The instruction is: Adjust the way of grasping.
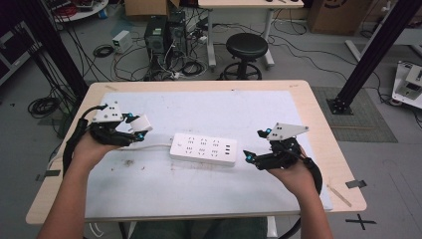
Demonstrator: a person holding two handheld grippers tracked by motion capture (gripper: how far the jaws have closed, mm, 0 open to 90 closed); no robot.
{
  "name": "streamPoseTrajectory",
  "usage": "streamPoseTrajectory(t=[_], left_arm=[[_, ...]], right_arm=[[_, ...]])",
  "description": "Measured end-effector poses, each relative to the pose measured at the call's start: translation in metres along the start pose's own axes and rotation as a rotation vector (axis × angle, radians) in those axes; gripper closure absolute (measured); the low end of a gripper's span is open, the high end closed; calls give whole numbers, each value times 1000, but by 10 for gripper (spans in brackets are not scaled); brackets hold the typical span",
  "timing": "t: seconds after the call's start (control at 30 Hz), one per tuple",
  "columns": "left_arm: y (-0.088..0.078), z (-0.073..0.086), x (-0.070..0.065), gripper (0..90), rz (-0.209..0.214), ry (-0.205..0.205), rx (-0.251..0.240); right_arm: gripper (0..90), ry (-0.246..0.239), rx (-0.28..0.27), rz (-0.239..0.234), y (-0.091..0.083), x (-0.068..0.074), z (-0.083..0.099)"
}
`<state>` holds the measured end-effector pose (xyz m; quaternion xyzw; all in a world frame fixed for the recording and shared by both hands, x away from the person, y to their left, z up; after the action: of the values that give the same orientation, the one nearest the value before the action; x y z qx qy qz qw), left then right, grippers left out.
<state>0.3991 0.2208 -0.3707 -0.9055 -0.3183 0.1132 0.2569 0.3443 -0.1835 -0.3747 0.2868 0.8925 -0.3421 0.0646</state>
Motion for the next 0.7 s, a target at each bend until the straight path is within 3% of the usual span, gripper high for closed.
streamPoseTrajectory(t=[0.03,0.13,0.17,0.3,0.4,0.43,0.6,0.7], left_arm=[[6,-1,-7,425,25,22,1],[9,-1,-10,425,31,32,-2],[15,-2,-19,425,46,60,-11],[24,-3,-32,425,78,80,-36],[24,-3,-32,425,78,80,-36],[31,-4,-45,425,106,109,-43],[39,-3,-57,425,137,123,-51],[46,-2,-68,424,155,154,-48]], right_arm=[[209,-3,-3,-10,2,2,-2],[209,-6,5,-23,5,3,-3],[209,-6,5,-23,5,3,-3],[209,-9,-5,-43,14,7,-10],[209,-10,-7,-48,15,7,-12],[209,-10,-13,-65,20,10,-17],[209,-13,-20,-94,27,14,-23],[209,-6,-21,-114,33,17,-26]])
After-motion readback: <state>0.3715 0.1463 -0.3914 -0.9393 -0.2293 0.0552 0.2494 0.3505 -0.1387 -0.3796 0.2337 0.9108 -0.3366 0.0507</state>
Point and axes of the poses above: each handheld gripper's, and its own axes: y roughly forward along the jaws, z roughly out of its underside, x roughly to its left, the point moved 6 cm from there along y, roughly forward along the jaws, and after that the axes turned 15 degrees about -y, right-handed, at the moved point
